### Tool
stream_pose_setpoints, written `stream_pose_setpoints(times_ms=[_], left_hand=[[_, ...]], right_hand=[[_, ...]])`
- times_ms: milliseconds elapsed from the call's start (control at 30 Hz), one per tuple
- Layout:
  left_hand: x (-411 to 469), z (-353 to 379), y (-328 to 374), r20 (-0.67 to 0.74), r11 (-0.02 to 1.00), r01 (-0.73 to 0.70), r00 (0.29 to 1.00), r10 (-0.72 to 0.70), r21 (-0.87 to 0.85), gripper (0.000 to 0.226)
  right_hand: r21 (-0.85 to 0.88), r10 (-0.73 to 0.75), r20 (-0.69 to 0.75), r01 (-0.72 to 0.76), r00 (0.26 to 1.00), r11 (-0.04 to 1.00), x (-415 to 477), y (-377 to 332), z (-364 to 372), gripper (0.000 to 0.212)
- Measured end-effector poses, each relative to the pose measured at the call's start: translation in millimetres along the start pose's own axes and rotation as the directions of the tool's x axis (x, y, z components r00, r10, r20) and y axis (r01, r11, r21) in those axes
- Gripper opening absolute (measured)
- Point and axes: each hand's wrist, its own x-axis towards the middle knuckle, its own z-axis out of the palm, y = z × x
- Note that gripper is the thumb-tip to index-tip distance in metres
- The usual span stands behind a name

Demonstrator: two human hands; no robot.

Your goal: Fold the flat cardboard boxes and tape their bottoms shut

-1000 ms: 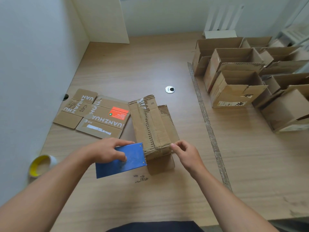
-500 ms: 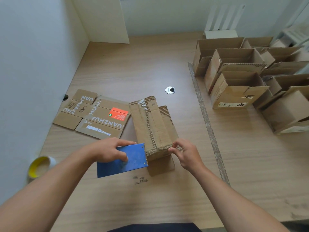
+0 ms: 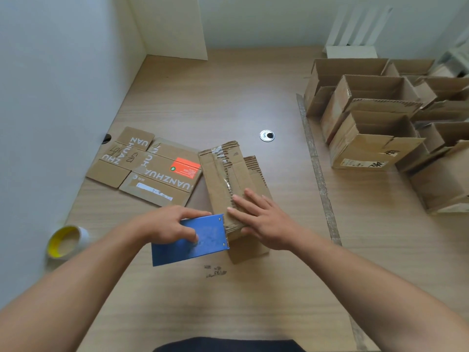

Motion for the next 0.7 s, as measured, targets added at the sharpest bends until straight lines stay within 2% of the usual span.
stream_pose_setpoints(times_ms=[167, 400, 700], left_hand=[[-2.5, 7.0, -12.3, -0.032, 0.999, -0.017, 0.999, 0.016, -0.031, 0.065], [-10.4, 10.2, -31.6, -0.078, 0.996, -0.066, 0.995, 0.061, -0.055, 0.06], [-25.2, -7.1, -68.5, -0.088, 0.998, 0.032, 0.995, -0.037, -0.05, 0.064]], right_hand=[[0.01, -0.046, -0.179, 0.049, 0.983, 0.999, 2.0, 6.5, 13.6, 0.052], [0.014, 0.067, -0.261, -0.065, 0.963, 0.998, 4.5, -4.6, 16.5, 0.051], [-0.007, 0.036, -0.272, -0.039, 0.962, 0.999, 6.9, -2.4, 24.1, 0.052]])
